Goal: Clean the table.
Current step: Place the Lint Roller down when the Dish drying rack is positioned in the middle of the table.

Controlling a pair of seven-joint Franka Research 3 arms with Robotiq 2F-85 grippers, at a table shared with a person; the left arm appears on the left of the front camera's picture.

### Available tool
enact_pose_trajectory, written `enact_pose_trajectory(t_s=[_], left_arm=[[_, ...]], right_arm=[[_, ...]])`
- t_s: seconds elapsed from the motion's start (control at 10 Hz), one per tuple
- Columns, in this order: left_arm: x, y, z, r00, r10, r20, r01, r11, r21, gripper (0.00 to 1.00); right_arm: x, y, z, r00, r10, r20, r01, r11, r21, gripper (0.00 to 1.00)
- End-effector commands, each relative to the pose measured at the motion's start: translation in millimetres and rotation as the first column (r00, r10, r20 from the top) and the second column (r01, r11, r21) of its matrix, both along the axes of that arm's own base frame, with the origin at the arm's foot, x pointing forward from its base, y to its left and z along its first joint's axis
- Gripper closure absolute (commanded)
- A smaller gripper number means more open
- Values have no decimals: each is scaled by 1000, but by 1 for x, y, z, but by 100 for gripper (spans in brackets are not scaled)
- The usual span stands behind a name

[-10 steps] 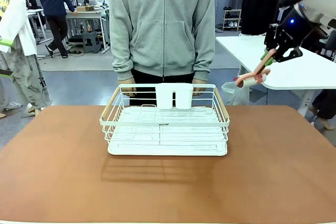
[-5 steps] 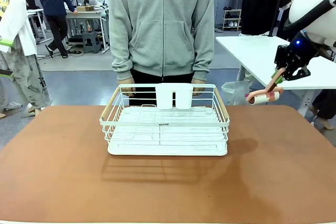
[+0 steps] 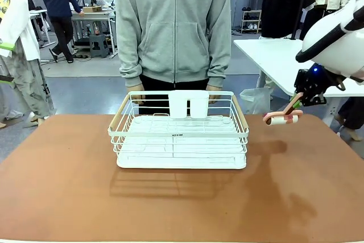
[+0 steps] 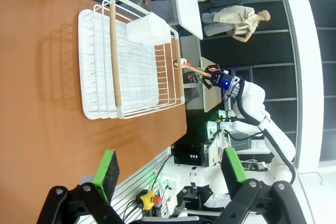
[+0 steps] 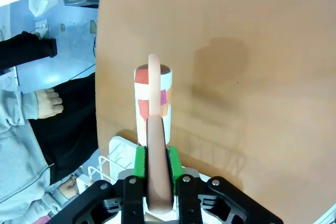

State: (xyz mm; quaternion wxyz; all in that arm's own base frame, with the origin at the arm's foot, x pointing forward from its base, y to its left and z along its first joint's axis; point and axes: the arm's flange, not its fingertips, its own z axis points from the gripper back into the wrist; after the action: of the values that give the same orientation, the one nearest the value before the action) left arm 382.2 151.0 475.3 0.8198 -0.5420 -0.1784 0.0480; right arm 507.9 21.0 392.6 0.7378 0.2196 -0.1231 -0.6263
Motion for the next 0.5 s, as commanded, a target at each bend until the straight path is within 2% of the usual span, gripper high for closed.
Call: enact_pose_trajectory(t_s=[0.0, 0.4], left_arm=[[-2, 1, 2, 1000, -1, 13, 2, 1000, -13, 0], [-2, 1, 2, 1000, -1, 13, 2, 1000, -13, 0]], right_arm=[[-2, 3, -17, 999, -13, 45, 13, 1000, 1, 78], [-6, 7, -36, 999, -24, 30, 24, 1000, 6, 78]])
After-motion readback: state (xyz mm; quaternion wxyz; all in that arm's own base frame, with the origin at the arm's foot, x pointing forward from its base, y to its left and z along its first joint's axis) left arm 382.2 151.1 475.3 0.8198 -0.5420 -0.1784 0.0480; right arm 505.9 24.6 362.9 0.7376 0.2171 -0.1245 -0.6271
